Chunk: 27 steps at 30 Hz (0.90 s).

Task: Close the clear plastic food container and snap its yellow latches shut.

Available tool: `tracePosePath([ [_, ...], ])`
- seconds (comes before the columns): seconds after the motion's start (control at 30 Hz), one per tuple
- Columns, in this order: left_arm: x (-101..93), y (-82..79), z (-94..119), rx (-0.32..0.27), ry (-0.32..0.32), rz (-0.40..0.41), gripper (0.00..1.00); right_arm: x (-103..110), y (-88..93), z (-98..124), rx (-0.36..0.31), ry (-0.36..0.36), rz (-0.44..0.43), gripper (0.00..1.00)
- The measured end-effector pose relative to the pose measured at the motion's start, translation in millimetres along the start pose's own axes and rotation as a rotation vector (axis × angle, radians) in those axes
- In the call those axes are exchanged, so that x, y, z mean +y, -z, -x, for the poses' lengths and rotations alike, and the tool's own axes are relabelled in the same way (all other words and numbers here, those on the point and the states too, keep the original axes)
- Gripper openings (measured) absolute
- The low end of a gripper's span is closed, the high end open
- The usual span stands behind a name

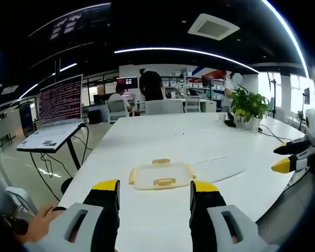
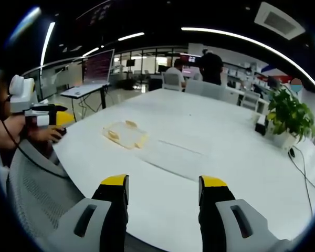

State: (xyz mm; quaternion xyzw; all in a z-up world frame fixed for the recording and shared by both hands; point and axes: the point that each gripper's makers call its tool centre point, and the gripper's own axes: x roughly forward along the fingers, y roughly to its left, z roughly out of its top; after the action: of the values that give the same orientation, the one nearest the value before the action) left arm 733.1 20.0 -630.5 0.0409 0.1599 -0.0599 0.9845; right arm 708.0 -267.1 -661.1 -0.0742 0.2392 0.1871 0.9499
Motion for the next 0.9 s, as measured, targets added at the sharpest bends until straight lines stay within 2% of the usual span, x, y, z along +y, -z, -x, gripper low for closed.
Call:
tracePosePath([
  [0.9, -0.5, -0.8, -1.9, 0.001, 0.001, -0.002, 0.48, -1.6, -1.4, -1.0, -0.001, 0.001, 0.000, 0.51],
])
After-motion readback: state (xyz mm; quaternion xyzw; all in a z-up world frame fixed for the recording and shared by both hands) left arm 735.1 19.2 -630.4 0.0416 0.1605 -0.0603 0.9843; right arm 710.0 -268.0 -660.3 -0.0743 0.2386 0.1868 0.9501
